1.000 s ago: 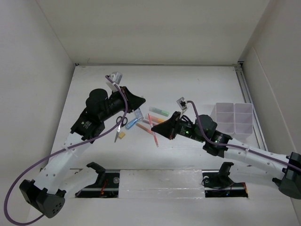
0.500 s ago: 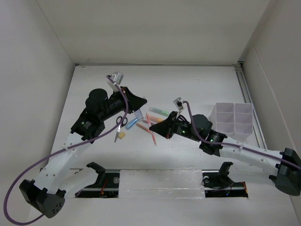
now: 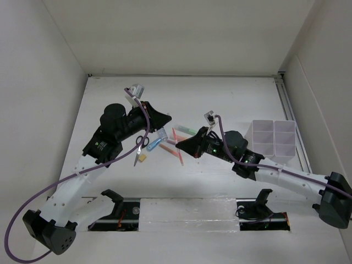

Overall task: Sort the stationery into containers
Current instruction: Cap the pen

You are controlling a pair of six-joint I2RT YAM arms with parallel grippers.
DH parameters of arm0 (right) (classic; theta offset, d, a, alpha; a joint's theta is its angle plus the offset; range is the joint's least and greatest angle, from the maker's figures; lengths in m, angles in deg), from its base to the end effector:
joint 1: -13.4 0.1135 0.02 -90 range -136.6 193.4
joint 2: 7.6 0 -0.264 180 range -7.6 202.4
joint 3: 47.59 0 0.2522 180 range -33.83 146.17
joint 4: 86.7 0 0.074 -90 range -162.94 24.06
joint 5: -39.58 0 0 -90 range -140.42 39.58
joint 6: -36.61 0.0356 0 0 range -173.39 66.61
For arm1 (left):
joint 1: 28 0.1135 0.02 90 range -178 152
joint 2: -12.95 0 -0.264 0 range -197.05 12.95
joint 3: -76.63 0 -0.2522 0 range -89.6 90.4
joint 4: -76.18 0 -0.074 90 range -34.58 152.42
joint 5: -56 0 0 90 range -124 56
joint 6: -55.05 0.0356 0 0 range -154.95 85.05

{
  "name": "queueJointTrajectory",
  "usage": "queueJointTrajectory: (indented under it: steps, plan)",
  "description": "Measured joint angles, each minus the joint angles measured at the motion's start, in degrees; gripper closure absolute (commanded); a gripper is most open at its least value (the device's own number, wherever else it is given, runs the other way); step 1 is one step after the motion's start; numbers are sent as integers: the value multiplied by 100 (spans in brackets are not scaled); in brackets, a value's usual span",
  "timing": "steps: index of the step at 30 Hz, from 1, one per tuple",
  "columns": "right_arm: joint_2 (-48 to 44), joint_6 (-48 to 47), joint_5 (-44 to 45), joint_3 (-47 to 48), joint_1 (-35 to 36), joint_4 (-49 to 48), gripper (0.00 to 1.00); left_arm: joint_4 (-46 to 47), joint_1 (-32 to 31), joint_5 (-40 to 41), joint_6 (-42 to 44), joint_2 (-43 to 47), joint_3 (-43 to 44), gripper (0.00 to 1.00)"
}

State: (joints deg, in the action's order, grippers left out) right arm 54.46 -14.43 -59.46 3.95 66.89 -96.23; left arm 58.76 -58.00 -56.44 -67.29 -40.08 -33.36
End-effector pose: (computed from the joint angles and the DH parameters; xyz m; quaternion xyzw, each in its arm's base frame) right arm 0.1463 0.2070 0.2988 -0.1447 0.6983 0.5435 0.4429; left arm 0.1745 -0.1164 0.3973 0.1228 0.6989 -0.4758 0.5197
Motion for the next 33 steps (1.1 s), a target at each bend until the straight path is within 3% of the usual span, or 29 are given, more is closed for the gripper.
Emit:
queueJointTrajectory:
  steps: [33]
  plan:
    - [334, -177, -199, 302, -162, -299, 100, -76, 0, 122, 0, -2, -44, 100]
